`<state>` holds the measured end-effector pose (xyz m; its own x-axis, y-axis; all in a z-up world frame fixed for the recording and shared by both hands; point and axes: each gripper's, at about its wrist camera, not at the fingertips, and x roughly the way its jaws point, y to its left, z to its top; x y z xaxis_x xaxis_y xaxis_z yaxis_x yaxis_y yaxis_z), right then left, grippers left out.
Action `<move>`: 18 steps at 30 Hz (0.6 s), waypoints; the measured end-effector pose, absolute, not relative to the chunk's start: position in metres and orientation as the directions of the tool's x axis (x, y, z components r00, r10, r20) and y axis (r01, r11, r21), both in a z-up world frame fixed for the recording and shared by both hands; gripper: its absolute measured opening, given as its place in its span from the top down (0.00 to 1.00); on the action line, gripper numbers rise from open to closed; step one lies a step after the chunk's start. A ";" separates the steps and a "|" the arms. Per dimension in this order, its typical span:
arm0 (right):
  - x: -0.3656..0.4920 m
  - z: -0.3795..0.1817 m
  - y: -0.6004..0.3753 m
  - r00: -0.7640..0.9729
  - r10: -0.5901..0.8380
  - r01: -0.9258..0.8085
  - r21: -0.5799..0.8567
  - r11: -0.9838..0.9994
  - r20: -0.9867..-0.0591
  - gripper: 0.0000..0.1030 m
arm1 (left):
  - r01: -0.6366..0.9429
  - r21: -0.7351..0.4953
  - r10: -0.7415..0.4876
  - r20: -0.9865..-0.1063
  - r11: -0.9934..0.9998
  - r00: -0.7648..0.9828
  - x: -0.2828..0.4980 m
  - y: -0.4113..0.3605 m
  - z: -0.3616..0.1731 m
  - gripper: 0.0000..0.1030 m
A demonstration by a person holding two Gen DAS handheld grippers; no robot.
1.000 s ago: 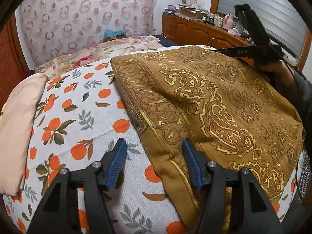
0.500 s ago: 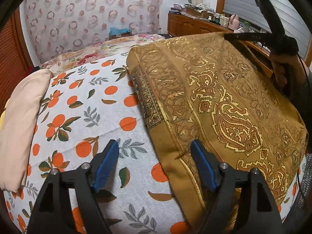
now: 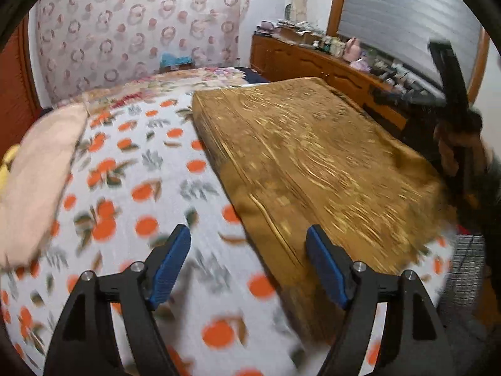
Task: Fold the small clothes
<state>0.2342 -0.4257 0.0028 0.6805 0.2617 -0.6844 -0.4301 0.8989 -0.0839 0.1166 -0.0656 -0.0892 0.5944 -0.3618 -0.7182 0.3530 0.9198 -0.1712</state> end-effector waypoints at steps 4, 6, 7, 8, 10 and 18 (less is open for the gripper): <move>0.185 -0.010 -0.436 0.678 0.258 -0.420 -0.074 0.905 -0.689 0.56 | 0.378 -0.207 -0.405 -0.705 0.903 0.583 0.090 -0.064 -0.087 0.32; 0.162 -0.016 -0.443 0.684 0.244 -0.400 -0.074 0.913 -0.687 0.56 | 0.383 -0.227 -0.422 -0.709 0.895 0.565 0.084 -0.065 -0.090 0.44; 0.152 -0.019 -0.447 0.686 0.242 -0.391 -0.068 0.918 -0.686 0.56 | 0.387 -0.240 -0.432 -0.713 0.890 0.552 0.083 -0.066 -0.093 0.48; 0.144 -0.020 -0.450 0.687 0.242 -0.383 -0.059 0.922 -0.686 0.55 | 0.389 -0.246 -0.437 -0.716 0.888 0.545 0.083 -0.067 -0.094 0.53; 0.132 -0.024 -0.456 0.680 0.249 -0.373 -0.033 0.927 -0.690 0.55 | 0.392 -0.260 -0.448 -0.720 0.883 0.531 0.085 -0.069 -0.097 0.56; 0.106 -0.040 -0.472 0.662 0.255 -0.329 0.032 0.944 -0.705 0.54 | 0.440 -0.267 -0.486 -0.700 0.858 0.523 0.062 -0.079 -0.087 1.00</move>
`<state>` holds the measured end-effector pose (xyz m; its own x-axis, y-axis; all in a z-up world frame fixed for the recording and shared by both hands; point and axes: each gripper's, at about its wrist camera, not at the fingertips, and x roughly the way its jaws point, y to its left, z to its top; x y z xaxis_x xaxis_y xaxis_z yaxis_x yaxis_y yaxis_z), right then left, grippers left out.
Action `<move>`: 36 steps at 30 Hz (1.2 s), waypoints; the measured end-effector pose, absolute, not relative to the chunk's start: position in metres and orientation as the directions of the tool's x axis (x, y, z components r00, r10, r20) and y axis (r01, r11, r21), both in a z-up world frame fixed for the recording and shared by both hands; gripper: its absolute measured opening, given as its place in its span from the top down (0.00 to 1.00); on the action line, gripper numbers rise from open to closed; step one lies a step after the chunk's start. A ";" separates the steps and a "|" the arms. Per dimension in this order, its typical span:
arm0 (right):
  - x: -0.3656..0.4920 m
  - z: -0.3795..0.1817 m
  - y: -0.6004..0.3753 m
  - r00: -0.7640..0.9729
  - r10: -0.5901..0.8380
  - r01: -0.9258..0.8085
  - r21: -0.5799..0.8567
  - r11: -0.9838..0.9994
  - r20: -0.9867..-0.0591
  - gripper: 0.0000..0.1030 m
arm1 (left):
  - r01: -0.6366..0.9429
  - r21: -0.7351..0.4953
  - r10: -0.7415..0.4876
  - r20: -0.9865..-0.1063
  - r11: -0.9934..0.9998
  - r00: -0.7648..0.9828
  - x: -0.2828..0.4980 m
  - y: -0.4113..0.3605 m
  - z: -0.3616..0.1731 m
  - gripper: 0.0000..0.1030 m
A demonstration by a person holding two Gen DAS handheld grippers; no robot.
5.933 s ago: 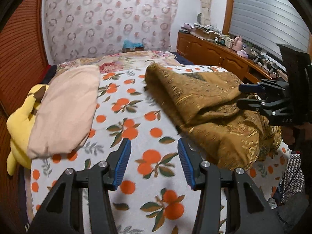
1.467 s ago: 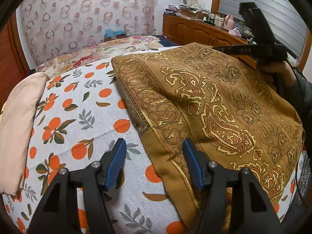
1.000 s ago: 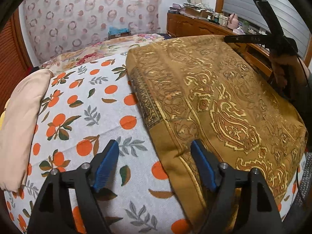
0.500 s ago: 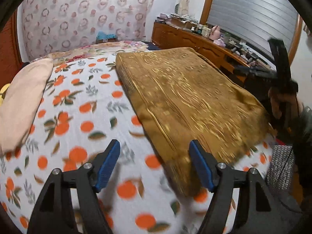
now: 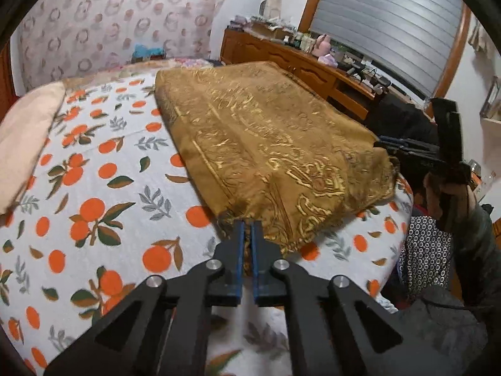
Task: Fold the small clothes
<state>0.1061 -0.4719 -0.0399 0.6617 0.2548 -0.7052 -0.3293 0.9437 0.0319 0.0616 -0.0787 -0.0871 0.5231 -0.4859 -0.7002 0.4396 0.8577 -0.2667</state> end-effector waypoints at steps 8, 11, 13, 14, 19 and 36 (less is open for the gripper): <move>0.089 -0.042 -0.477 0.656 0.257 -0.322 0.045 0.946 -0.710 0.52 | 0.430 -0.223 -0.450 -0.703 0.875 0.551 0.046 -0.084 -0.080 1.00; 0.084 -0.044 -0.478 0.656 0.255 -0.315 0.050 0.948 -0.710 0.50 | 0.393 -0.176 -0.393 -0.709 0.902 0.585 0.053 -0.082 -0.080 1.00; 0.082 -0.045 -0.478 0.654 0.258 -0.314 0.055 0.948 -0.712 0.50 | 0.390 -0.188 -0.397 -0.720 0.901 0.569 0.058 -0.082 -0.084 0.92; 0.081 -0.045 -0.478 0.653 0.258 -0.314 0.055 0.948 -0.712 0.50 | 0.389 -0.190 -0.395 -0.728 0.902 0.561 0.061 -0.082 -0.087 0.81; 0.078 -0.047 -0.475 0.652 0.255 -0.320 0.046 0.946 -0.714 0.50 | 0.390 -0.243 -0.430 -0.737 0.888 0.521 0.068 -0.086 -0.100 0.62; 0.075 -0.061 -0.476 0.621 0.269 -0.321 0.075 0.944 -0.736 0.49 | 0.458 -0.205 -0.449 -0.723 0.865 0.525 0.031 -0.096 -0.086 0.98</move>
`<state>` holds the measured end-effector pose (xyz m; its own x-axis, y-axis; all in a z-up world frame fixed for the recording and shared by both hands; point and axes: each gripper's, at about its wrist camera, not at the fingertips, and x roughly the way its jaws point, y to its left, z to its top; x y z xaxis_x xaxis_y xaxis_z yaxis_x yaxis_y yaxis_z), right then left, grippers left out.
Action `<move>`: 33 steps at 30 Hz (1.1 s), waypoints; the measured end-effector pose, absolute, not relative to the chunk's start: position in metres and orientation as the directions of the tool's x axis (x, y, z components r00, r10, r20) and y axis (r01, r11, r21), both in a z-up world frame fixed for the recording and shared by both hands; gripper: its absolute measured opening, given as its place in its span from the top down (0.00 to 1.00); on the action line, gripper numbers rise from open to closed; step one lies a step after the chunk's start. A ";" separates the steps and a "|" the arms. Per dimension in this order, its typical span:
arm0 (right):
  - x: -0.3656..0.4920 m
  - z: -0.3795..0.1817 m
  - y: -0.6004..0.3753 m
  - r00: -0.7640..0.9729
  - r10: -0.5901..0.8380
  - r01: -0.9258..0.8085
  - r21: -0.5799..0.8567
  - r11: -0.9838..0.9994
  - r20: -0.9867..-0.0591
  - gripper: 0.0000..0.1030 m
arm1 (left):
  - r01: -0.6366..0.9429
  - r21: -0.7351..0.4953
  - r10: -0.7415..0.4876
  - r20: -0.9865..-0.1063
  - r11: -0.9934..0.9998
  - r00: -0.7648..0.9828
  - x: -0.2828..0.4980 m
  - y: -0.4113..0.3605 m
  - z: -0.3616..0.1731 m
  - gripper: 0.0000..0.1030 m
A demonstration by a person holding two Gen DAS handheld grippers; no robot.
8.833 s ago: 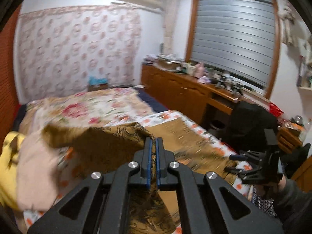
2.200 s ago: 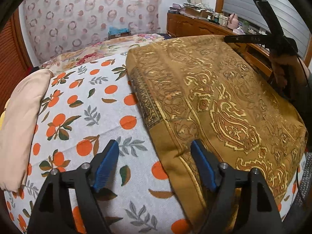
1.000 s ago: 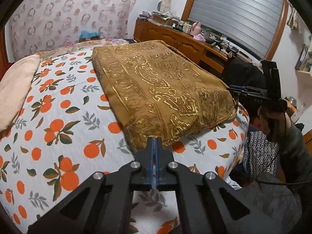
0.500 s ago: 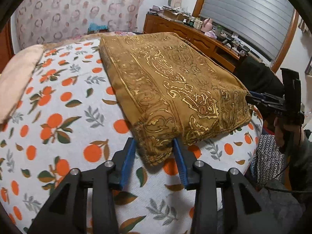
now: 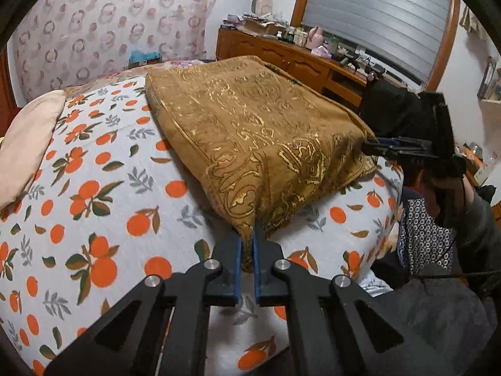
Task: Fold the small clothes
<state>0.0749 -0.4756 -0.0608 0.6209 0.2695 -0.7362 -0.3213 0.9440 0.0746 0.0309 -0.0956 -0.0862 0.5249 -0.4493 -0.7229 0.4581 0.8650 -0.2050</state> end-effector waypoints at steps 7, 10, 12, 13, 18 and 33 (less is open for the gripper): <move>0.067 -0.054 -0.473 0.613 0.318 -0.348 0.113 0.930 -0.723 0.49 | 0.473 -0.220 -0.468 -0.724 0.853 0.507 0.023 -0.098 -0.086 0.98; 0.064 -0.053 -0.470 0.616 0.309 -0.352 0.098 0.931 -0.725 0.47 | 0.468 -0.230 -0.470 -0.727 0.853 0.501 0.022 -0.097 -0.089 0.98; 0.066 -0.055 -0.470 0.618 0.290 -0.338 0.087 0.937 -0.730 0.44 | 0.466 -0.239 -0.476 -0.724 0.852 0.499 0.023 -0.095 -0.089 0.98; 0.068 -0.057 -0.469 0.616 0.277 -0.327 0.081 0.942 -0.737 0.43 | 0.467 -0.238 -0.477 -0.723 0.851 0.500 0.022 -0.096 -0.089 0.98; 0.069 -0.060 -0.463 0.603 0.319 -0.349 0.118 0.930 -0.731 0.43 | 0.499 -0.249 -0.506 -0.712 0.830 0.486 0.017 -0.099 -0.084 0.98; 0.060 -0.037 -0.477 0.647 0.419 -0.392 0.193 0.900 -0.638 0.97 | 0.577 -0.331 -0.637 -0.605 0.747 0.478 0.008 -0.090 -0.044 0.99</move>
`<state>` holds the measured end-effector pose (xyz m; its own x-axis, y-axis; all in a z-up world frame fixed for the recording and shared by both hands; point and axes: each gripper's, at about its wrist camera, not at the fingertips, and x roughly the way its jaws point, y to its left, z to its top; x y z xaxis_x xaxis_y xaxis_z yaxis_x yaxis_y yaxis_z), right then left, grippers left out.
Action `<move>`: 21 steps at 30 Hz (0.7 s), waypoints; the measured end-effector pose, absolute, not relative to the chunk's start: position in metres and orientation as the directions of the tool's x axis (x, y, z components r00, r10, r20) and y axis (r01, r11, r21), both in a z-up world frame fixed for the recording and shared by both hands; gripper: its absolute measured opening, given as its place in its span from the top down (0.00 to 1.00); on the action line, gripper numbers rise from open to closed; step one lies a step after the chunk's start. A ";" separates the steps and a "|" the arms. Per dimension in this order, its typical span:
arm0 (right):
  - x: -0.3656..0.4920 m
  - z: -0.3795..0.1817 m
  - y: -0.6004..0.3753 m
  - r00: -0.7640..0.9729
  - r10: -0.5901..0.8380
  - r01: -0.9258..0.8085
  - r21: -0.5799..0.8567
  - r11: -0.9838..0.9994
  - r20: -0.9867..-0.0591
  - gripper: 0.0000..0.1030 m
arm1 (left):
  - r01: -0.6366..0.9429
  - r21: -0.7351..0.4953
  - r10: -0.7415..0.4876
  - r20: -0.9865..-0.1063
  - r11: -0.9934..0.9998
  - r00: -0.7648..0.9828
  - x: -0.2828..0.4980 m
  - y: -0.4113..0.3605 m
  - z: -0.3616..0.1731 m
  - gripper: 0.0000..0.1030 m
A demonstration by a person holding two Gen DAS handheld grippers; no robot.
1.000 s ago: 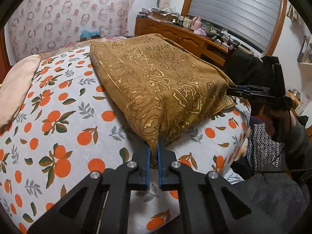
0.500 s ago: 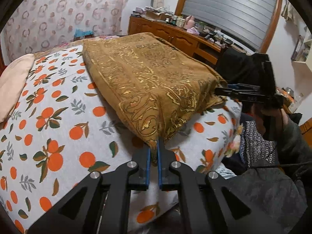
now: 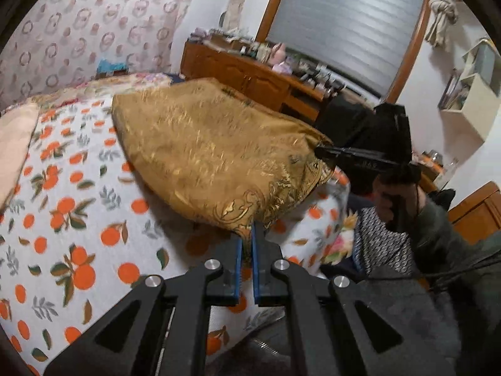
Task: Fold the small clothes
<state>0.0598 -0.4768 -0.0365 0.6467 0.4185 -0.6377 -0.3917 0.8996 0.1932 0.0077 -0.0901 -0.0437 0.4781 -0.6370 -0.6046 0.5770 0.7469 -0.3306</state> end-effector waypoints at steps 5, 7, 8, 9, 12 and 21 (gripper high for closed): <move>0.060 -0.008 -0.480 0.678 0.464 -0.421 0.217 0.881 -0.570 0.97 | 0.564 -0.293 -0.618 -0.552 0.772 0.559 0.020 -0.082 -0.009 0.99; 0.068 0.007 -0.479 0.689 0.486 -0.436 0.227 0.871 -0.538 0.97 | 0.557 -0.287 -0.613 -0.531 0.780 0.585 0.035 -0.078 0.004 0.99; 0.074 0.017 -0.478 0.700 0.489 -0.443 0.222 0.869 -0.520 0.97 | 0.548 -0.277 -0.603 -0.520 0.789 0.605 0.046 -0.076 0.012 0.99; 0.079 0.024 -0.475 0.707 0.491 -0.448 0.214 0.868 -0.510 0.97 | 0.539 -0.270 -0.593 -0.513 0.798 0.621 0.059 -0.074 0.018 0.99; 0.106 0.045 -0.466 0.727 0.490 -0.467 0.175 0.867 -0.482 0.97 | 0.507 -0.264 -0.566 -0.499 0.820 0.656 0.102 -0.069 0.032 0.99; 0.235 0.052 -0.435 0.725 0.447 -0.444 0.141 0.885 -0.524 0.97 | 0.388 -0.200 -0.430 -0.565 0.900 0.704 0.238 -0.064 0.015 0.99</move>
